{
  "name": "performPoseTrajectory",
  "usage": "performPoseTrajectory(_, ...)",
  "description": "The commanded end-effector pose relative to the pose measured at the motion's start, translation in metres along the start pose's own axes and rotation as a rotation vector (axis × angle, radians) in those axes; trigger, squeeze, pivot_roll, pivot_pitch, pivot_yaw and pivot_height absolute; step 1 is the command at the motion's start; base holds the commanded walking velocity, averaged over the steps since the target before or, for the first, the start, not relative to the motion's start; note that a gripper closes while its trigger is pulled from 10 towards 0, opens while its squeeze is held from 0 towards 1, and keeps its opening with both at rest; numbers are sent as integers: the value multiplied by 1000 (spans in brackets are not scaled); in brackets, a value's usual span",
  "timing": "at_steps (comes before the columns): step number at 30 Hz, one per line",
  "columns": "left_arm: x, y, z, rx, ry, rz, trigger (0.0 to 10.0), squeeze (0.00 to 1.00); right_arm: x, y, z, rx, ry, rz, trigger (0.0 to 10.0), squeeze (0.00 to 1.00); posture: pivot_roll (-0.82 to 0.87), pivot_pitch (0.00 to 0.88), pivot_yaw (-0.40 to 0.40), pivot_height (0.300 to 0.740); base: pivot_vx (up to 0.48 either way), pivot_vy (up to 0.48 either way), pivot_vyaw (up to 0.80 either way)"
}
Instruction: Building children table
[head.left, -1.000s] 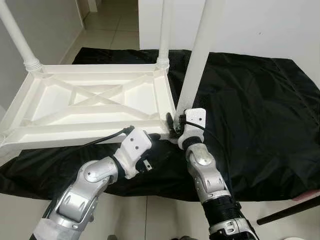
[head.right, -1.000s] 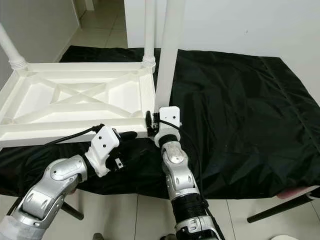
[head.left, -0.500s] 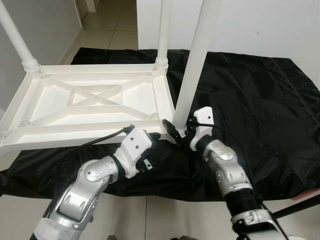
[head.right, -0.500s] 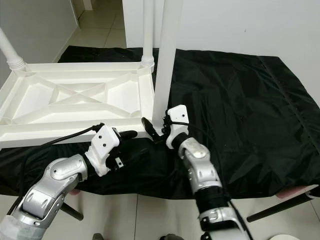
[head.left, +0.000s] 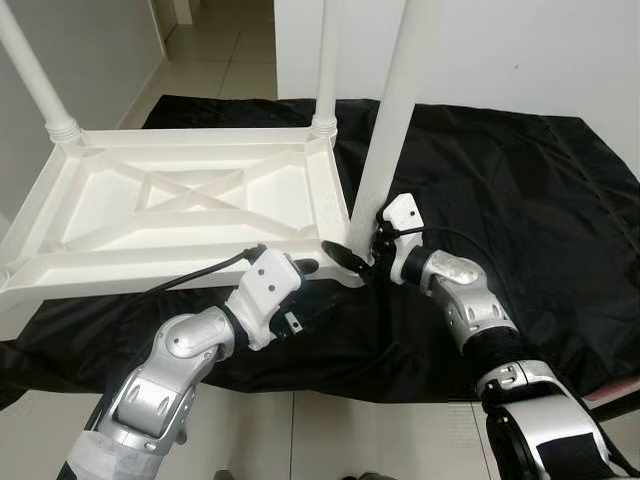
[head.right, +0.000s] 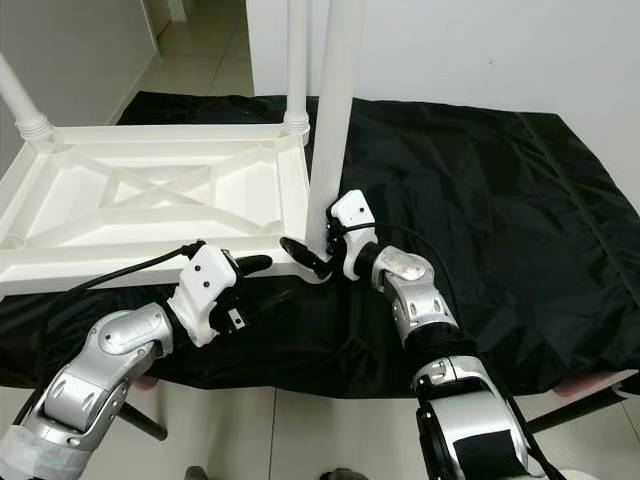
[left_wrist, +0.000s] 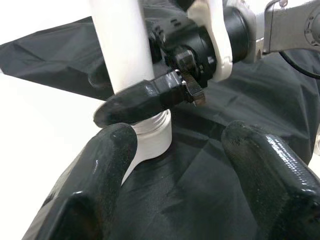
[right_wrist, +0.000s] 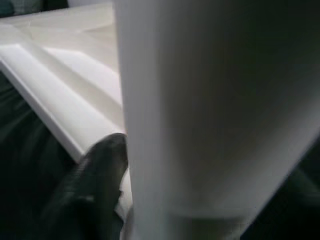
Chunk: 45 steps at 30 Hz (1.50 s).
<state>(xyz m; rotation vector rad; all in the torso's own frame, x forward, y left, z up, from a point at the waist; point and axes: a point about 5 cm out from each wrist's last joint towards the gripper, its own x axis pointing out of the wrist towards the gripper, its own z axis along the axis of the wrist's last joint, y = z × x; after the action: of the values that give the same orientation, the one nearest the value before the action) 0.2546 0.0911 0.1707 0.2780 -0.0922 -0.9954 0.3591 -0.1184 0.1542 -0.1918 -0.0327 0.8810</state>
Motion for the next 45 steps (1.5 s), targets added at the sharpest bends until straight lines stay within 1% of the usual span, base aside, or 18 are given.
performPoseTrajectory(1,-1,1,-2,2,10,24,10000,0,0,-2,0,-22,19,22,0,0,12,68,-16,740,0,0,0)
performPoseTrajectory(10,-1,-3,-4,-3,13,26,10000,0,-5,-4,-9,-3,36,59,0,0,10,62,-23,740,0,0,0)
performPoseTrajectory(11,-2,-4,-4,-7,13,26,10000,0,-5,-5,-9,5,34,45,10000,0,8,60,-25,740,0,0,0)
performPoseTrajectory(17,-3,-7,-6,-15,18,19,10000,0,-8,-7,-9,28,35,4,10000,0,5,58,-29,740,0,0,0)
performPoseTrajectory(18,-3,-8,-7,-17,22,15,10000,0,-10,-10,-11,42,60,-61,10000,0,3,54,-33,740,0,0,0)
performPoseTrajectory(25,-3,-9,-7,-16,23,8,10000,0,-11,-9,-9,81,52,-152,10000,0,-7,61,-30,740,0,0,0)
performPoseTrajectory(26,-4,-11,-8,-19,25,-1,10000,0,-11,-5,-8,61,50,-209,10000,0,-12,68,-26,740,0,0,0)
performPoseTrajectory(28,-4,-12,-8,-22,26,-4,10000,0,-11,-2,-8,59,50,-239,10000,0,-12,68,-26,740,0,0,0)
performPoseTrajectory(29,-5,-14,-9,-26,28,-6,10000,0,-11,0,-10,88,49,-314,10000,0,-13,70,-26,740,0,0,0)
performPoseTrajectory(30,-5,-14,-9,-26,28,-6,10000,0,-11,0,-10,88,49,-314,10000,0,-13,70,-26,740,0,0,0)
performPoseTrajectory(32,-4,-14,-9,-27,28,-6,10000,0,-10,8,-10,168,13,-373,10000,0,-13,75,-26,740,0,0,0)
performPoseTrajectory(35,-4,-14,-9,-27,28,-6,10000,0,-10,8,-10,168,13,-373,10000,0,-13,75,-26,740,0,0,0)
performPoseTrajectory(36,-4,-13,-8,-28,27,-6,10000,0,-9,13,-8,157,-5,-391,10000,0,-12,80,-26,740,0,0,0)
performPoseTrajectory(38,-5,-15,-8,-35,28,-9,10000,0,-10,30,-10,145,-10,-551,10000,0,-15,102,-22,740,0,0,0)
performPoseTrajectory(39,-6,-16,-8,-37,29,-10,10000,0,-11,37,-10,142,-6,-596,10000,0,-14,101,-23,740,0,0,0)
performPoseTrajectory(40,-6,-16,-8,-37,29,-10,10000,0,-11,37,-10,142,-6,-596,10000,0,-14,101,-23,740,0,0,0)
performPoseTrajectory(42,-7,-16,-9,-41,32,-3,10000,0,-13,43,-11,133,3,-676,10000,0,-13,106,-24,740,0,0,0)
performPoseTrajectory(45,-7,-15,-9,-42,31,6,10000,0,-15,46,-10,130,14,-745,10000,0,-12,111,-27,740,0,0,0)
